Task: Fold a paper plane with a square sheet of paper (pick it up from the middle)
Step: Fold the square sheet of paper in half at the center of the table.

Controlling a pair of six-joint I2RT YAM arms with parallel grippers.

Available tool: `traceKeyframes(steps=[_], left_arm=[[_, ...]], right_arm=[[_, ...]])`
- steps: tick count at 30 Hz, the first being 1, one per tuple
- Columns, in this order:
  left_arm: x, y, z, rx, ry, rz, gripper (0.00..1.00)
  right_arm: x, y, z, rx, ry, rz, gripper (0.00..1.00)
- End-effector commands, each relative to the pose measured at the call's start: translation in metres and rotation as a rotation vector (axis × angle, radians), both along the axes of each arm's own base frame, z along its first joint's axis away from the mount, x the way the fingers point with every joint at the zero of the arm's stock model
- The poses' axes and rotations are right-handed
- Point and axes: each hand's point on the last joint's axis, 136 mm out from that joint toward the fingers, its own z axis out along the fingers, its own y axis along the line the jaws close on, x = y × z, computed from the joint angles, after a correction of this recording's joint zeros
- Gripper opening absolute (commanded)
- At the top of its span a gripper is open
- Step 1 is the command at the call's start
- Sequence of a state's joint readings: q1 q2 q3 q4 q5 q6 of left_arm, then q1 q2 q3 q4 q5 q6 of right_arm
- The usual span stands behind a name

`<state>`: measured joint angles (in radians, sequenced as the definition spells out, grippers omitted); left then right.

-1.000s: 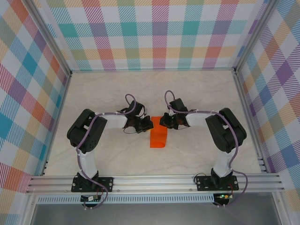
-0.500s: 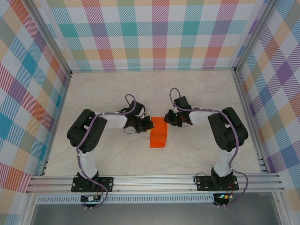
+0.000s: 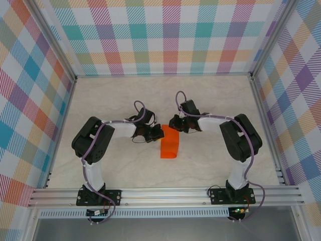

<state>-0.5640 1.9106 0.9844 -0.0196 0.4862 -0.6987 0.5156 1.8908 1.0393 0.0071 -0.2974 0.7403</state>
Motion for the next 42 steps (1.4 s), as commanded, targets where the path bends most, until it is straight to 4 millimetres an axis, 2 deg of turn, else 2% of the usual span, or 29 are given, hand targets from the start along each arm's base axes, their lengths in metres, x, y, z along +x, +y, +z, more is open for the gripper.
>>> traceKeyframes(steps=[1, 5, 13, 17, 21, 23, 26, 29, 33, 37, 42], left_arm=[[-0.068, 0.075, -0.094, 0.396, 0.255, 0.04, 0.01], [-0.07, 0.076, -0.096, 0.401, 0.259, 0.039, 0.01], [-0.074, 0.079, -0.098, 0.403, 0.265, 0.04, 0.01], [-0.074, 0.079, -0.098, 0.401, 0.262, 0.04, 0.01], [-0.073, 0.078, -0.097, 0.399, 0.259, 0.039, 0.01], [-0.072, 0.078, -0.097, 0.397, 0.257, 0.04, 0.01], [-0.07, 0.077, -0.096, 0.397, 0.252, 0.043, 0.01], [-0.07, 0.077, -0.096, 0.395, 0.252, 0.047, 0.01], [-0.069, 0.076, -0.096, 0.395, 0.247, 0.048, 0.01], [-0.068, 0.076, -0.096, 0.395, 0.246, 0.05, 0.01], [-0.067, 0.075, -0.096, 0.394, 0.245, 0.051, 0.01]], right_arm=[[-0.001, -0.001, -0.013, -0.02, 0.034, 0.011, 0.12], [0.006, -0.015, -0.022, -0.064, 0.036, -0.027, 0.12], [0.031, -0.059, -0.036, -0.095, 0.024, -0.125, 0.12], [0.043, -0.073, -0.029, -0.093, -0.017, -0.149, 0.12], [0.044, -0.069, 0.0, -0.058, -0.064, -0.137, 0.12], [0.032, -0.063, 0.018, -0.035, -0.079, -0.116, 0.13], [0.002, -0.051, 0.03, -0.003, -0.047, -0.086, 0.13], [-0.034, -0.036, 0.026, 0.044, 0.041, -0.053, 0.13], [-0.069, -0.025, 0.016, 0.092, 0.134, -0.044, 0.12], [-0.088, -0.021, 0.008, 0.107, 0.182, -0.049, 0.12], [-0.094, -0.019, -0.006, 0.095, 0.215, -0.052, 0.12]])
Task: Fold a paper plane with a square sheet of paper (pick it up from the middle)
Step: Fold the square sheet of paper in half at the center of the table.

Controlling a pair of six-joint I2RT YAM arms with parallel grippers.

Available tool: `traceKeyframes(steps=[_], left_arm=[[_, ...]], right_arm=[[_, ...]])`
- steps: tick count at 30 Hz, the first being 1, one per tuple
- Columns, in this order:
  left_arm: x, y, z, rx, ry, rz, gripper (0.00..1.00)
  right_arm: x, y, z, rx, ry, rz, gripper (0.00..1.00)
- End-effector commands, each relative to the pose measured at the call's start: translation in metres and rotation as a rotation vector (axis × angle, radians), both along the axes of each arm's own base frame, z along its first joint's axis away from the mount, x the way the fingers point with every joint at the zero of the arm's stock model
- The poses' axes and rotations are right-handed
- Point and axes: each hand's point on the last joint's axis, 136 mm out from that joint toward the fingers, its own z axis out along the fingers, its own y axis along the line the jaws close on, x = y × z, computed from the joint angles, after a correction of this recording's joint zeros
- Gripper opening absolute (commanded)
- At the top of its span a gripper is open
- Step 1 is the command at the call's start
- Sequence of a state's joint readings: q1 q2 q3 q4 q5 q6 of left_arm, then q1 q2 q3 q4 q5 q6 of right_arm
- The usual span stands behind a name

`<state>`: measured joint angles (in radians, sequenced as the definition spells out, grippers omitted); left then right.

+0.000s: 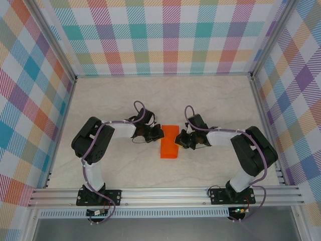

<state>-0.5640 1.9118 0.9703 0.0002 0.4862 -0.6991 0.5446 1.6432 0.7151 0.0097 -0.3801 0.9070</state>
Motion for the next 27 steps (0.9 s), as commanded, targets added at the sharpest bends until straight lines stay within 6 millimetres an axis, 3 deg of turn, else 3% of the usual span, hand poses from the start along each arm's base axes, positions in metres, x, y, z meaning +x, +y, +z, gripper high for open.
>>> traceKeyframes(steps=[1, 17, 20, 24, 27], left_arm=[[-0.066, 0.075, -0.093, 0.398, 0.25, 0.055, 0.01], [-0.07, 0.081, -0.099, 0.42, 0.261, 0.069, 0.0], [-0.071, 0.083, -0.101, 0.425, 0.264, 0.073, 0.01], [-0.072, 0.083, -0.1, 0.425, 0.262, 0.072, 0.0], [-0.071, 0.082, -0.099, 0.422, 0.262, 0.073, 0.01]], right_arm=[[-0.001, 0.007, -0.002, 0.034, 0.019, -0.008, 0.12], [-0.04, -0.007, -0.03, -0.026, 0.116, 0.056, 0.12], [-0.042, -0.007, -0.024, -0.024, 0.102, 0.072, 0.12], [-0.03, 0.002, 0.006, 0.018, 0.02, 0.096, 0.13], [-0.026, 0.013, 0.017, 0.039, -0.005, 0.12, 0.13]])
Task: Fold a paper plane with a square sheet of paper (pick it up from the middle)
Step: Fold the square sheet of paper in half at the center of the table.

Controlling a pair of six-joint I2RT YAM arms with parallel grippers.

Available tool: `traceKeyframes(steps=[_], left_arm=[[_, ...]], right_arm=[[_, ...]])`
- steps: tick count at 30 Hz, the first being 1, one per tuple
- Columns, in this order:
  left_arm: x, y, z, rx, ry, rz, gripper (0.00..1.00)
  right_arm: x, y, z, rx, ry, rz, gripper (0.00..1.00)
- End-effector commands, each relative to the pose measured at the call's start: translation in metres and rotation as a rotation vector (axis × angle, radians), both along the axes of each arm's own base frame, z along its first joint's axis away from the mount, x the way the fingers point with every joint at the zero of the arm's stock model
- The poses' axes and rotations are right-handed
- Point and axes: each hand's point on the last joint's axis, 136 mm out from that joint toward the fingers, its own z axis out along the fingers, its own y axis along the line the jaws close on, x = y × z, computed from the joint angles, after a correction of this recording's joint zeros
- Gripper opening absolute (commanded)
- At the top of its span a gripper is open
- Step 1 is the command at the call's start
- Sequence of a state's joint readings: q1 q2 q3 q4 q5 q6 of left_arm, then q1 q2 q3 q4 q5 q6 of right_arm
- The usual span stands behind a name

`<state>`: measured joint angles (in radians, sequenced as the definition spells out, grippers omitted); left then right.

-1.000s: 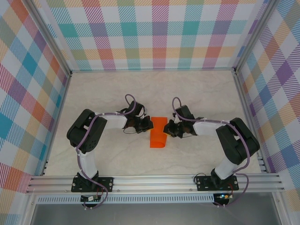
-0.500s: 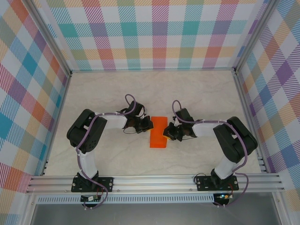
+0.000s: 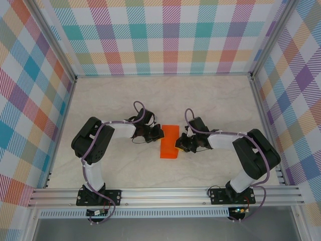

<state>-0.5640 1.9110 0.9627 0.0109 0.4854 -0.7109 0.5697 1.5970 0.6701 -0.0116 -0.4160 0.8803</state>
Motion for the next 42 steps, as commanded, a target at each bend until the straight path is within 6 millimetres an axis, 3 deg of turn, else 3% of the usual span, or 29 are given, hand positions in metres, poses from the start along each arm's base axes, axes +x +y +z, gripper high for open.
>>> traceKeyframes(steps=[1, 9, 22, 25, 31, 34, 38, 42], left_arm=[[-0.07, 0.082, -0.098, 0.422, 0.257, 0.064, 0.01], [-0.07, 0.082, -0.099, 0.425, 0.259, 0.064, 0.01], [-0.069, 0.082, -0.1, 0.429, 0.257, 0.068, 0.0], [-0.068, 0.083, -0.099, 0.43, 0.254, 0.07, 0.0], [-0.067, 0.081, -0.098, 0.424, 0.251, 0.069, 0.0], [-0.068, 0.082, -0.097, 0.425, 0.25, 0.067, 0.0], [-0.067, 0.081, -0.096, 0.42, 0.251, 0.065, 0.0], [-0.068, 0.081, -0.096, 0.423, 0.25, 0.063, 0.0]], right_arm=[[-0.002, 0.014, 0.015, 0.03, -0.018, 0.063, 0.13], [-0.022, 0.019, -0.006, 0.009, 0.041, 0.094, 0.13], [-0.067, -0.016, -0.032, -0.101, 0.138, 0.085, 0.13], [-0.071, -0.022, -0.027, -0.116, 0.129, 0.092, 0.13], [-0.04, -0.003, 0.01, -0.068, 0.002, 0.102, 0.13], [-0.018, 0.014, 0.019, -0.041, -0.042, 0.109, 0.13], [0.006, 0.032, 0.013, -0.027, -0.06, 0.105, 0.12], [0.005, 0.036, -0.007, -0.032, -0.014, 0.116, 0.12]])
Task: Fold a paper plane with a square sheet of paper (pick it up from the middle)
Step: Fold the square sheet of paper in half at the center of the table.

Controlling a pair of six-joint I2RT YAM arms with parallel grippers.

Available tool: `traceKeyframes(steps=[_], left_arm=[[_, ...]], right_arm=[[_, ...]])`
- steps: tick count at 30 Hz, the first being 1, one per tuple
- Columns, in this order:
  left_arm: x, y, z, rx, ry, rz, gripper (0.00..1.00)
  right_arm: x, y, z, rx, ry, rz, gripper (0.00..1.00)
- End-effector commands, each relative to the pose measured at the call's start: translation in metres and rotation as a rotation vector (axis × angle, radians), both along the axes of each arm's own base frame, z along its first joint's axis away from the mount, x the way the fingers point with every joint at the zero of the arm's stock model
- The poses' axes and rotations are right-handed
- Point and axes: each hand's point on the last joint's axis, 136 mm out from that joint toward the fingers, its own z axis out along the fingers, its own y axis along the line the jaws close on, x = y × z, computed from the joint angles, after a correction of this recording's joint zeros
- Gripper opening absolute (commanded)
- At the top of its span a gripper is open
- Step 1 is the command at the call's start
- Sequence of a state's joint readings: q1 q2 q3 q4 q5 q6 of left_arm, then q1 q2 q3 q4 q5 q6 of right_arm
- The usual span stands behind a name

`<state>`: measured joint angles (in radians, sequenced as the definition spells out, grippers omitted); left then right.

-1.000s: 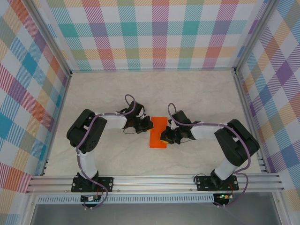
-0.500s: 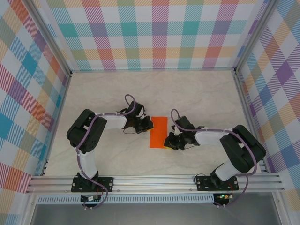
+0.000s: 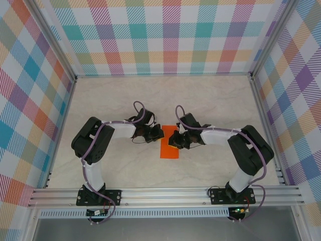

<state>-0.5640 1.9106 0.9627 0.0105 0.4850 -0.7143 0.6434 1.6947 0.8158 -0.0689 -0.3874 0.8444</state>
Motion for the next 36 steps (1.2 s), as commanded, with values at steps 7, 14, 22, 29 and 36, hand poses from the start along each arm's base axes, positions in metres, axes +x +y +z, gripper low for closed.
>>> traceKeyframes(steps=[7, 14, 22, 29, 36], left_arm=[[-0.07, 0.082, -0.096, 0.426, 0.25, 0.06, 0.0], [-0.069, 0.086, -0.097, 0.443, 0.249, 0.07, 0.0], [-0.068, 0.085, -0.093, 0.438, 0.24, 0.064, 0.0], [-0.065, 0.082, -0.091, 0.432, 0.236, 0.058, 0.0], [-0.064, 0.08, -0.088, 0.426, 0.23, 0.047, 0.0]], right_arm=[[-0.042, -0.022, -0.035, -0.065, 0.101, 0.063, 0.12], [-0.091, -0.056, -0.046, -0.129, 0.199, 0.102, 0.12], [-0.076, -0.053, -0.01, -0.126, 0.085, 0.123, 0.12], [-0.011, -0.019, 0.028, -0.082, -0.112, 0.093, 0.13], [0.006, -0.005, -0.002, -0.095, -0.079, 0.094, 0.12]])
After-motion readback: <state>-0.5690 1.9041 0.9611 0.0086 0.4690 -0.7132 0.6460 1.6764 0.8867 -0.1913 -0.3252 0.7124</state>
